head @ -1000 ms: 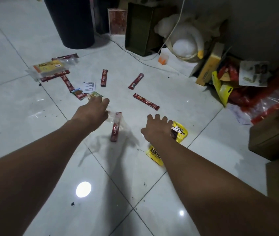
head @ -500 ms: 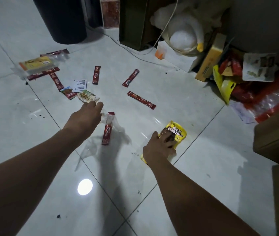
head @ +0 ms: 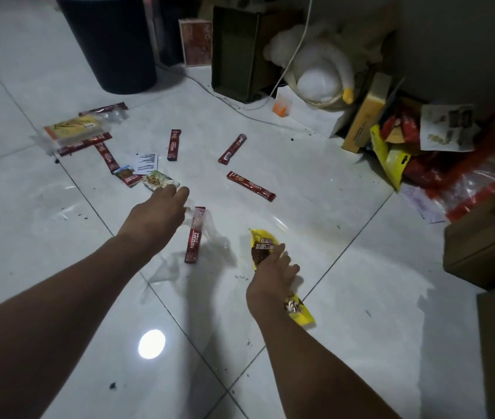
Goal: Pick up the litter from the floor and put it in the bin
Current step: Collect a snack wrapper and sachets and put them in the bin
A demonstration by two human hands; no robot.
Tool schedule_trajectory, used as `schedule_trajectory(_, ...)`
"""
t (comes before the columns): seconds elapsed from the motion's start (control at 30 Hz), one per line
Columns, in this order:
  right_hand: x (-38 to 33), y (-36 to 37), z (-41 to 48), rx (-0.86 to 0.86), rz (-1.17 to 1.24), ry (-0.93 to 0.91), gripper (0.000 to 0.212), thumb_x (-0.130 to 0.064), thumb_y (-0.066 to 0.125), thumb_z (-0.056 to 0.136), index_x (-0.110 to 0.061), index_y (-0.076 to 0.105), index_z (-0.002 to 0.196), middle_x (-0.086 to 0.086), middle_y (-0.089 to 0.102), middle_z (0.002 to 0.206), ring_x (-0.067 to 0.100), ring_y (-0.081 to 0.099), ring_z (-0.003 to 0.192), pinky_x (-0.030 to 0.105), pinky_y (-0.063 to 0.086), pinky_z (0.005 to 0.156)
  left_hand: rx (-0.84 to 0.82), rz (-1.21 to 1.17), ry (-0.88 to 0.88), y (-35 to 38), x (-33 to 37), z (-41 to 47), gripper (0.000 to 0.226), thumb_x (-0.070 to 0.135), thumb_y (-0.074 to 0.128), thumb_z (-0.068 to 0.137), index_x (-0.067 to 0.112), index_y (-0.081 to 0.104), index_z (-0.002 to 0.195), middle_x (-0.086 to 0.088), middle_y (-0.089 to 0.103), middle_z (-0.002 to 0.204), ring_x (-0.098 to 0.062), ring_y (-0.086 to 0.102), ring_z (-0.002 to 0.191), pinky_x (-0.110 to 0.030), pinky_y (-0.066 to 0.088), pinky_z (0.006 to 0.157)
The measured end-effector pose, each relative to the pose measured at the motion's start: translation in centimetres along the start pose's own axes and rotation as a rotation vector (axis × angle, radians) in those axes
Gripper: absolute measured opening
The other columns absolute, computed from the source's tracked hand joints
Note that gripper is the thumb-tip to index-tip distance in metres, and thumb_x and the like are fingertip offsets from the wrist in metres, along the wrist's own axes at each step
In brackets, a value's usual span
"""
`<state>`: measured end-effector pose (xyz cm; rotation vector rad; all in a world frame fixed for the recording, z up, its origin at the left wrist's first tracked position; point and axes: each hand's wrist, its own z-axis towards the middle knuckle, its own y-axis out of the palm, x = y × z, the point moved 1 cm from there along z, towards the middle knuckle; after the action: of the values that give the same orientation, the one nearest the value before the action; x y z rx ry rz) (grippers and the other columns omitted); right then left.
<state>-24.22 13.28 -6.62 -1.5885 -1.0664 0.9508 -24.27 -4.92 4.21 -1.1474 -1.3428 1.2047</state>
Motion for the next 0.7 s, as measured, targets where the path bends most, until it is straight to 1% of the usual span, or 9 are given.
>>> schedule_trajectory(0.03, 0.0, -0.4, -0.6, -0.001, -0.01, -0.036, 0.066, -0.024, 0.078, 0.073, -0.009, 0.054, 0.133, 0.012, 0.063, 0.111, 0.03, 0.059, 0.103, 0.033, 0.045, 0.086, 0.003, 0.005, 0.005, -0.2, 0.1, -0.1, 0.024, 0.016, 0.045, 0.096, 0.01, 0.042, 0.119, -0.01, 0.046, 0.115, -0.027, 0.045, 0.105, -0.04, 0.049, 0.069)
schedule_trajectory(0.07, 0.2, -0.7, -0.8, 0.065, -0.032, -0.085, 0.054, -0.024, 0.081, 0.067, -0.012, 0.065, 0.118, 0.009, 0.066, 0.098, 0.029, 0.06, 0.094, 0.032, 0.048, 0.077, 0.001, 0.011, 0.009, -0.3, 0.1, -0.2, 0.025, 0.016, 0.045, 0.096, 0.01, 0.042, 0.12, -0.01, 0.046, 0.115, -0.027, 0.044, 0.106, -0.04, 0.049, 0.069)
schedule_trajectory(0.1, 0.5, -1.3, -1.2, 0.055, -0.062, -0.13, 0.041, -0.024, 0.078, 0.07, -0.015, 0.066, 0.108, 0.007, 0.066, 0.093, 0.029, 0.06, 0.093, 0.031, 0.047, 0.075, -0.002, 0.016, 0.01, -0.4, 0.2, -0.3, 0.026, 0.016, 0.046, 0.096, 0.01, 0.042, 0.121, -0.01, 0.046, 0.116, -0.027, 0.044, 0.107, -0.04, 0.049, 0.07)
schedule_trajectory(0.13, 0.6, -1.2, -1.4, -0.017, -0.074, -0.188, 0.033, -0.02, 0.068, 0.081, -0.015, 0.061, 0.112, 0.008, 0.064, 0.101, 0.03, 0.056, 0.101, 0.032, 0.045, 0.08, -0.005, 0.018, 0.009, -0.6, 0.2, -0.5, 0.026, 0.016, 0.046, 0.096, 0.01, 0.042, 0.122, -0.01, 0.046, 0.117, -0.027, 0.044, 0.108, -0.04, 0.048, 0.07)
schedule_trajectory(0.17, 0.5, -1.2, -1.5, -0.041, -0.055, -0.241, 0.031, -0.014, 0.056, 0.09, -0.014, 0.053, 0.12, 0.009, 0.059, 0.113, 0.031, 0.052, 0.109, 0.033, 0.042, 0.087, -0.006, 0.02, 0.008, -0.9, 0.2, -0.6, 0.027, 0.016, 0.045, 0.096, 0.011, 0.042, 0.123, -0.01, 0.045, 0.118, -0.027, 0.044, 0.109, -0.04, 0.048, 0.071)
schedule_trajectory(0.23, 0.0, -1.9, -1.5, -0.113, -0.03, -0.331, 0.032, -0.008, 0.046, 0.095, -0.012, 0.045, 0.127, 0.009, 0.05, 0.124, 0.032, 0.053, 0.113, 0.036, 0.042, 0.09, -0.006, 0.03, 0.005, -1.4, 0.1, -0.9, 0.028, 0.017, 0.044, 0.097, 0.012, 0.041, 0.124, -0.009, 0.046, 0.118, -0.026, 0.045, 0.109, -0.039, 0.048, 0.071)
schedule_trajectory(0.47, -3.4, -11.7, -1.4, 0.033, -0.011, -0.446, 0.029, -0.003, 0.043, 0.096, -0.012, 0.055, 0.121, 0.007, 0.054, 0.123, 0.028, 0.06, 0.111, 0.033, 0.046, 0.087, 0.032, 0.135, -0.073, -7.2, -1.7, -1.6, 0.038, 0.003, 0.046, 0.091, 0.016, 0.036, 0.125, -0.007, 0.046, 0.119, -0.027, 0.047, 0.108, -0.034, 0.036, 0.064)
schedule_trajectory(0.6, -5.4, -20.3, -2.6, 0.083, 0.003, -0.466, 0.031, -0.003, 0.044, 0.096, -0.015, 0.057, 0.122, 0.005, 0.055, 0.122, 0.027, 0.06, 0.111, 0.032, 0.046, 0.087, 0.031, 0.126, -0.13, -14.3, -3.0, -1.7, 0.041, -0.004, 0.046, 0.085, 0.014, 0.035, 0.12, -0.007, 0.045, 0.112, -0.026, 0.047, 0.105, -0.034, 0.035, 0.064)
schedule_trajectory(0.7, -6.8, -28.9, -4.2, 0.093, -0.014, -0.488, 0.03, -0.004, 0.047, 0.094, -0.014, 0.057, 0.12, 0.005, 0.056, 0.12, 0.026, 0.061, 0.11, 0.031, 0.045, 0.086, 0.013, 0.109, -0.143, -21.8, -3.2, -1.8, 0.037, 0.002, 0.053, 0.086, 0.013, 0.036, 0.118, -0.008, 0.046, 0.112, -0.026, 0.049, 0.103, -0.033, 0.038, 0.065)
